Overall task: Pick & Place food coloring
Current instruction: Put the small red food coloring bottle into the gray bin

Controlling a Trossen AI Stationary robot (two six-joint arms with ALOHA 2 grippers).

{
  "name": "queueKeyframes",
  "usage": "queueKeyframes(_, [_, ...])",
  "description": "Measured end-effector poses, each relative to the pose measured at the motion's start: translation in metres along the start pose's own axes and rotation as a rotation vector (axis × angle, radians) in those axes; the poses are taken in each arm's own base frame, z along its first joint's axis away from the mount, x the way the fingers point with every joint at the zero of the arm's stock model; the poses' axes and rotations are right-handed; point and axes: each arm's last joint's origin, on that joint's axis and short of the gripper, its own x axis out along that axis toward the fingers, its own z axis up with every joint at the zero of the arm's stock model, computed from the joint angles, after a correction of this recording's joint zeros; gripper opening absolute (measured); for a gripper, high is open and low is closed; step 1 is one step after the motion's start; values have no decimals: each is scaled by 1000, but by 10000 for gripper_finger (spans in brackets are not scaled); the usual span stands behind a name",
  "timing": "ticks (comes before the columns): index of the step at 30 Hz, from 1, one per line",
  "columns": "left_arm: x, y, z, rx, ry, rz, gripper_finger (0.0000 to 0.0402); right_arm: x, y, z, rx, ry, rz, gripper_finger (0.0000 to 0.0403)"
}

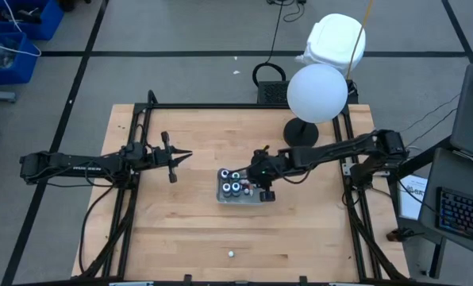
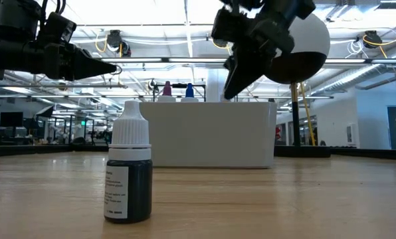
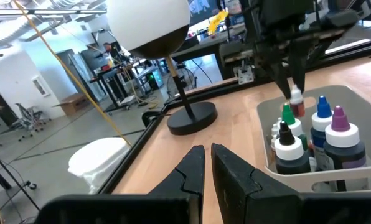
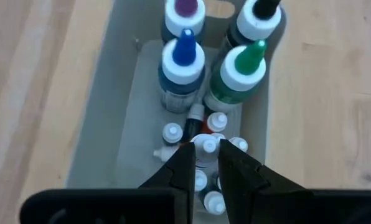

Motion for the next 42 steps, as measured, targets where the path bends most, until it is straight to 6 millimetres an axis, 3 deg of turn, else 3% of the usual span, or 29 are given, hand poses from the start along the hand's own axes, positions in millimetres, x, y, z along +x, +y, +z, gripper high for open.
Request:
queueKeyframes(5, [0,0,0,0,0,0,37,14,-1,-2,12,24,-6,43])
queueKeyframes(12, [0,0,-1,-3,8,-3,37,17,-10,-9,78,13,-22,43])
queueKeyframes(42, [0,0,-1,-21,7,-2,37,45,-7,-52,139,-45,-55,43])
